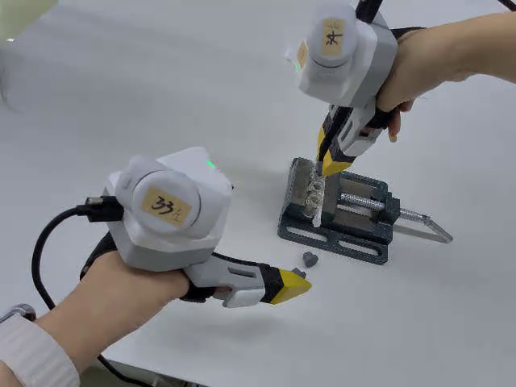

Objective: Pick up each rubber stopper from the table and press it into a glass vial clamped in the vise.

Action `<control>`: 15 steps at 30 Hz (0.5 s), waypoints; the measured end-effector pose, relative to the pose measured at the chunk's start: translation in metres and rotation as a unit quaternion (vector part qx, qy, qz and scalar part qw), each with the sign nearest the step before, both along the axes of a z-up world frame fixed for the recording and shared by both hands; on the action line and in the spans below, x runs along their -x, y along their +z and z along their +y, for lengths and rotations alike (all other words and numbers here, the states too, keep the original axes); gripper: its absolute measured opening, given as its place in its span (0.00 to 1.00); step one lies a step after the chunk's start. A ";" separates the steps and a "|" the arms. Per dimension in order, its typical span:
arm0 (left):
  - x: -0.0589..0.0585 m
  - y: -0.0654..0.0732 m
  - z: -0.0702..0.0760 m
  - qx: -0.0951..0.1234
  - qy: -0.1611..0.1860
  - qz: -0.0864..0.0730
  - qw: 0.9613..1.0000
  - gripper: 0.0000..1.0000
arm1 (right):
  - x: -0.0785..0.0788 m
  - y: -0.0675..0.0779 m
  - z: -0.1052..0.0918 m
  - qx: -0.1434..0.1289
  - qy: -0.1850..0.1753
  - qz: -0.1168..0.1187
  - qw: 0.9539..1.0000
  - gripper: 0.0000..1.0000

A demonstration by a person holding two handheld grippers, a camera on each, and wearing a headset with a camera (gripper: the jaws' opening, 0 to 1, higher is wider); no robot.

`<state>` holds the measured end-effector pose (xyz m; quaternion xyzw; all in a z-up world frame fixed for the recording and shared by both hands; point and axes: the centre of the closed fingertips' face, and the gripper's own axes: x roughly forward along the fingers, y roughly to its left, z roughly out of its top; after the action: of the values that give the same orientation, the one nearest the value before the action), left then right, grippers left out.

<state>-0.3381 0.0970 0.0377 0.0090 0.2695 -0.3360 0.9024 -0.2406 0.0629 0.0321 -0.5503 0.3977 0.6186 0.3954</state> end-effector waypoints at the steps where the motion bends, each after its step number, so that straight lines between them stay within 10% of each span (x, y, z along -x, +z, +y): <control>1: 0.000 0.000 0.000 0.000 -0.001 0.000 1.000 0.92 | 0.000 0.000 0.000 0.000 0.000 0.000 1.000 0.09; 15: -0.003 0.002 0.003 -0.002 0.000 -0.003 1.000 0.92 | -0.003 0.019 -0.001 -0.060 -0.028 0.028 0.997 0.05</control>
<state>-0.3347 0.0996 0.0392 0.0115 0.2674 -0.3355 0.9032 -0.2373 0.0622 0.0510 -0.4966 0.3858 0.6450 0.4342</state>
